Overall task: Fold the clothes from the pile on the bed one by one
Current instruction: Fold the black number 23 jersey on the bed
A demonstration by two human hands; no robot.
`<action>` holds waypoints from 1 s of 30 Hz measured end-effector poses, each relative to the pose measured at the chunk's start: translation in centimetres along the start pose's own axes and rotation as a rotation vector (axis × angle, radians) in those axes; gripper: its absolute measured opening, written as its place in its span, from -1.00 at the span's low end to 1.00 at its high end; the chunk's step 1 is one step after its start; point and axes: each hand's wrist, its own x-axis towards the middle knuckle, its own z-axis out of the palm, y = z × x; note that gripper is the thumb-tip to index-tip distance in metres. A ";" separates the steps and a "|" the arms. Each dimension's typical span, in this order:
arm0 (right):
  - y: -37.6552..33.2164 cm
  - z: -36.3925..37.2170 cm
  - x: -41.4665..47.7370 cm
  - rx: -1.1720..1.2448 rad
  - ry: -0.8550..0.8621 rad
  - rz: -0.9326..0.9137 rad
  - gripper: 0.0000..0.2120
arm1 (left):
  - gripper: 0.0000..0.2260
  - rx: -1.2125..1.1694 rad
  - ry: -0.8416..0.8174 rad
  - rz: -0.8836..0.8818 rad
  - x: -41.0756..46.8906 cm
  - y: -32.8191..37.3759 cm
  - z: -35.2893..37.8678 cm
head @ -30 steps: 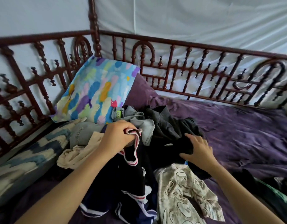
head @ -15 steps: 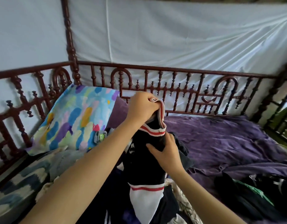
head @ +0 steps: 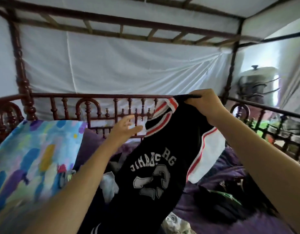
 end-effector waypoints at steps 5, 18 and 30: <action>0.5 -2.1 -1.6 0.052 -0.004 0.009 -0.92 | 0.01 -0.140 -0.419 -0.043 -3.2 -5.7 4.7; 2.0 -17.3 -7.0 0.404 -0.053 0.014 -0.47 | -0.41 -0.123 -0.843 0.091 -6.7 3.0 17.7; 12.6 -35.0 -12.8 0.383 0.307 0.205 -0.87 | -0.71 -0.265 -0.451 0.004 -10.4 7.7 31.2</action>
